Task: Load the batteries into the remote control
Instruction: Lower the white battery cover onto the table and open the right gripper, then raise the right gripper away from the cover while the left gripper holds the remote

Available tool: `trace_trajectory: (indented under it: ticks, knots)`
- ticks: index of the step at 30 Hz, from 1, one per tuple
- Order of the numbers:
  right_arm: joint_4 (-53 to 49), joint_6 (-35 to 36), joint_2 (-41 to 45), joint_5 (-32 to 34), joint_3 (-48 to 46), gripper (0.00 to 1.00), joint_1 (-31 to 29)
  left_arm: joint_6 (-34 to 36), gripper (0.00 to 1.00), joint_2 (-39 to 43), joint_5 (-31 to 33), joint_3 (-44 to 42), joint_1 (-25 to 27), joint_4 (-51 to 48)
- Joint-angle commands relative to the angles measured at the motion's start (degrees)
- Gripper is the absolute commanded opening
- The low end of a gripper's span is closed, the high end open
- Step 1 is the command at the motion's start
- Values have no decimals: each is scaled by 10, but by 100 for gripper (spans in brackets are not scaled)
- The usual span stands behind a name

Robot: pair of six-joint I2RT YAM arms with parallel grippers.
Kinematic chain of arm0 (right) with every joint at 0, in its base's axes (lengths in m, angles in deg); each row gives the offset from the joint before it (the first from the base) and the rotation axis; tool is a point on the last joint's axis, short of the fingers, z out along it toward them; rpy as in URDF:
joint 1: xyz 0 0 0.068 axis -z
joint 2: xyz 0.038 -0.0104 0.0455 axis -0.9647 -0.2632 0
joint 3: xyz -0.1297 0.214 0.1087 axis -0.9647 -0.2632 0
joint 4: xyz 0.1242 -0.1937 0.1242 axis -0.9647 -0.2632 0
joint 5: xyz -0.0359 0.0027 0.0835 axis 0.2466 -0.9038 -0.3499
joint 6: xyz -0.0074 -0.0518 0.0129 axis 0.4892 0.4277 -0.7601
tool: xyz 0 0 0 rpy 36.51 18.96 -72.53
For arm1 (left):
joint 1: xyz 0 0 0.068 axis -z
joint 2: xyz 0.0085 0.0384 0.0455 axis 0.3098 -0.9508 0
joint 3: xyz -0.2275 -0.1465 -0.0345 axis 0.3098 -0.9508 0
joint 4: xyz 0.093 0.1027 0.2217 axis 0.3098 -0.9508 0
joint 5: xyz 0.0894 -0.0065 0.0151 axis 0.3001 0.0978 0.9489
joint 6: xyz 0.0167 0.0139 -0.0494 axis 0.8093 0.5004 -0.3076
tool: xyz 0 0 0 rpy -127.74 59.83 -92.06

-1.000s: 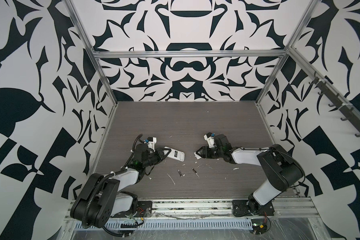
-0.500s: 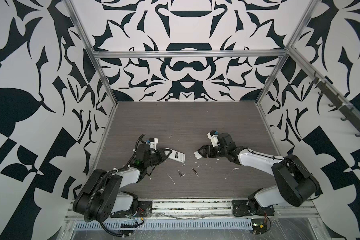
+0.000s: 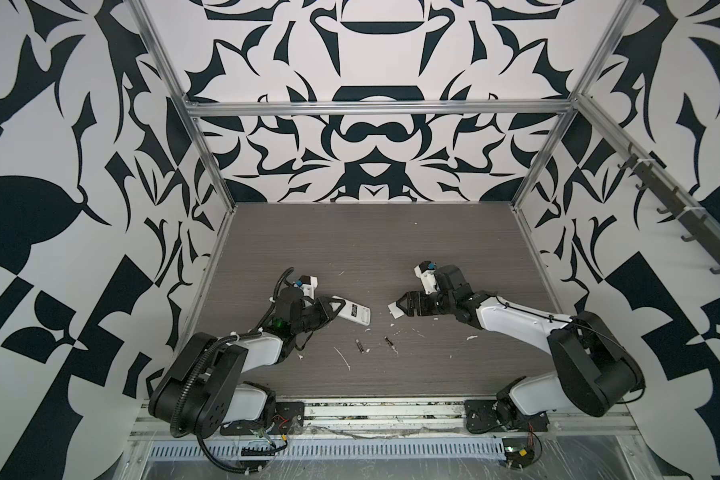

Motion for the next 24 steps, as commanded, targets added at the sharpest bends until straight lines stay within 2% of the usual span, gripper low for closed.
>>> trace_trajectory:
  ticks: [1, 9, 24]
  knots:
    - [0, 8, 13, 6, 20, 91, -3, 7, 10, -5, 10, -1, 2, 10]
    - [-9, 11, 21, 11, 23, 91, -7, 12, 14, -11, 17, -5, 2, 4]
    - [-31, 20, 36, 18, 38, 91, -11, 24, 36, 1, 38, -8, 2, -41]
